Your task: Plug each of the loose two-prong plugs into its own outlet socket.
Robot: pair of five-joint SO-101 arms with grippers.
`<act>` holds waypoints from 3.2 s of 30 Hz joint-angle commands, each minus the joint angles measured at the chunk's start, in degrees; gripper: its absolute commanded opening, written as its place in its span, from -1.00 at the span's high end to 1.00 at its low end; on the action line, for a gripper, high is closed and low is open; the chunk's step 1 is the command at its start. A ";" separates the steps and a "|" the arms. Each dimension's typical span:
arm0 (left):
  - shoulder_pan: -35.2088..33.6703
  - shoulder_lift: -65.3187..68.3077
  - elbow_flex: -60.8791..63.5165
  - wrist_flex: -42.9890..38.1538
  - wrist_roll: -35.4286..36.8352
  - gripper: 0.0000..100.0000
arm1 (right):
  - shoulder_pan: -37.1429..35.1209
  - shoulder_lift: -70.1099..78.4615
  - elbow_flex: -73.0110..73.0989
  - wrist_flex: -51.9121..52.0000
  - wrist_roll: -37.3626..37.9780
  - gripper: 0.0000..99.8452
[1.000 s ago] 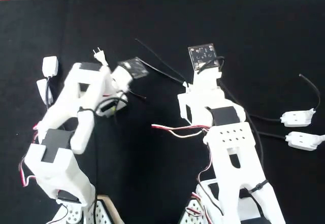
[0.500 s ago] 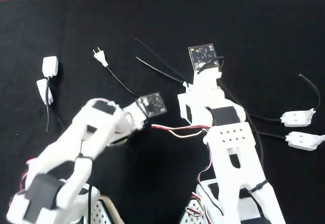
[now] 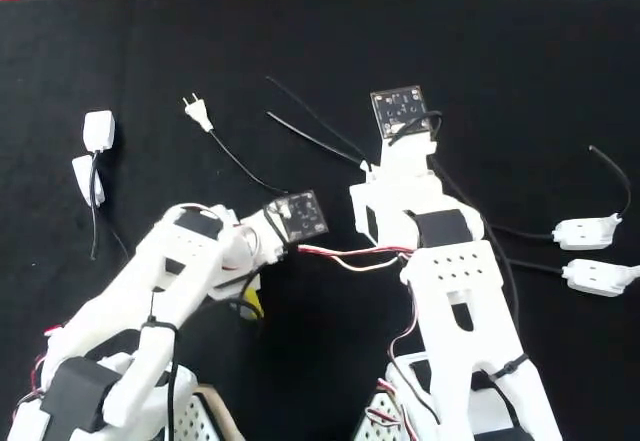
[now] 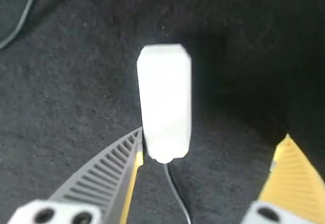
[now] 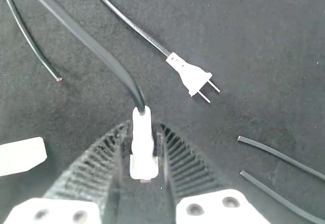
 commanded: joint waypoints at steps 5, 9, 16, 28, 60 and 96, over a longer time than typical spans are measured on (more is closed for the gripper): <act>-3.30 -1.76 -11.12 5.89 0.44 0.23 | 0.53 -2.07 -0.22 -0.09 0.18 0.98; -4.70 -5.36 -12.62 4.75 2.11 0.23 | 0.53 -2.07 -0.22 -0.09 0.18 0.98; -6.90 -5.45 -9.36 -4.84 2.11 0.23 | 0.53 -2.07 -0.22 -0.09 0.18 0.98; -13.58 -1.14 -10.15 -10.29 2.29 0.23 | 0.53 -2.07 -0.22 -0.09 0.18 0.98; 8.31 -36.75 20.79 -2.02 16.70 0.65 | 0.62 -2.07 -0.22 -0.18 -0.09 0.98; -6.73 -19.60 -4.88 7.47 15.47 0.50 | 0.62 -2.07 -0.22 -0.18 0.00 0.98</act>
